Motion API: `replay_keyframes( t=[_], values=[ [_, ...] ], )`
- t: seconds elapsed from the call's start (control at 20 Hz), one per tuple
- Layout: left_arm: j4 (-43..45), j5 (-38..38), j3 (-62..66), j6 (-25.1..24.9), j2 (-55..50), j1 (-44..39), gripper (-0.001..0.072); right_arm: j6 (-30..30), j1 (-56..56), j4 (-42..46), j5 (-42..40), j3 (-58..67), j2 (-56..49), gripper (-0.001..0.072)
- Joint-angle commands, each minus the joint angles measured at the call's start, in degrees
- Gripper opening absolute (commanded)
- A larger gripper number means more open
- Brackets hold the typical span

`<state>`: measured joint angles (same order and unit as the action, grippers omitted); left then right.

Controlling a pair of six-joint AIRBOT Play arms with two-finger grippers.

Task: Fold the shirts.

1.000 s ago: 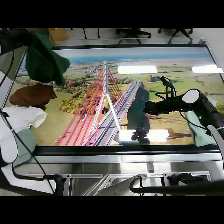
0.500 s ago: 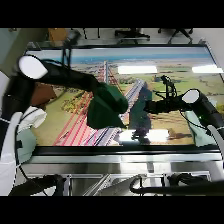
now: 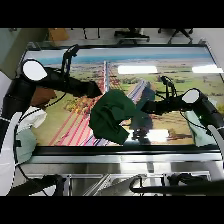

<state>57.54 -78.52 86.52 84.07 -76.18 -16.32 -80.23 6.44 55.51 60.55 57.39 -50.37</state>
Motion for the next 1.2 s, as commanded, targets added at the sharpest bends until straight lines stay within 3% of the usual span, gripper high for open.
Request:
replay_keyframes(
  t=[0.0, 0.15, 0.25, 0.3, 0.45, 0.55, 0.65, 0.9, 0.95, 1.0, 1.05, 1.1, 1.15],
  values=[
    [-0.20, -7.82, -11.21, 2.38, 5.40, 2.64, 0.0649, 0.13, -0.04, 3.87, 0.11, 0.07, -1.27, 0.0434],
    [-2.32, 3.23, -32.04, 2.45, 14.56, -2.25, 0.0649, 1.86, -0.02, 3.45, -0.72, 0.07, -4.74, 0.0445],
    [-7.13, 16.33, -44.24, 2.56, 18.86, -8.26, 0.0649, 4.94, 0.00, 0.72, -2.14, 0.07, -8.31, 0.0560],
    [-9.77, 23.37, -49.00, 2.56, 20.04, -11.74, 0.0649, 6.71, 0.09, -1.33, -2.62, 0.07, -9.92, 0.0563],
    [-15.28, 42.93, -57.61, 2.54, 19.10, -23.32, 0.0649, 10.27, 0.09, -7.91, -4.52, 0.07, -14.45, 0.0564],
    [-15.58, 51.34, -58.27, 2.56, 15.32, -28.61, 0.0649, 14.12, 0.09, -14.91, -5.33, 0.07, -16.59, 0.0562],
    [-15.61, 54.21, -56.76, 2.56, 10.19, -31.28, 0.0649, 17.57, 0.11, -20.83, -6.82, 0.07, -18.73, 0.0562],
    [-14.91, 48.09, -48.22, 2.03, -0.94, -31.12, 0.0648, 27.58, 0.09, -37.86, -8.24, 0.07, -25.09, 0.0554],
    [-13.35, 46.05, -46.49, 1.88, -2.43, -30.36, 0.0643, 28.87, 0.11, -40.28, -8.20, 0.07, -26.16, 0.0437],
    [-10.75, 43.93, -45.13, 1.90, -3.43, -29.68, 0.0440, 30.45, 0.09, -41.99, -7.63, 0.07, -27.08, 0.0236],
    [-7.43, 41.55, -43.93, 1.92, -4.09, -28.85, 0.0224, 32.13, 0.09, -42.77, -7.30, 0.07, -27.50, 0.0114],
    [-5.55, 40.13, -43.15, 1.95, -4.37, -28.13, 0.0169, 32.52, 0.09, -42.66, -7.08, 0.07, -27.50, 0.0022],
    [-4.57, 39.89, -42.62, 2.16, -4.35, -27.23, 0.0168, 32.52, 0.02, -42.71, -6.49, 0.09, -27.36, 0.0021]
  ],
)
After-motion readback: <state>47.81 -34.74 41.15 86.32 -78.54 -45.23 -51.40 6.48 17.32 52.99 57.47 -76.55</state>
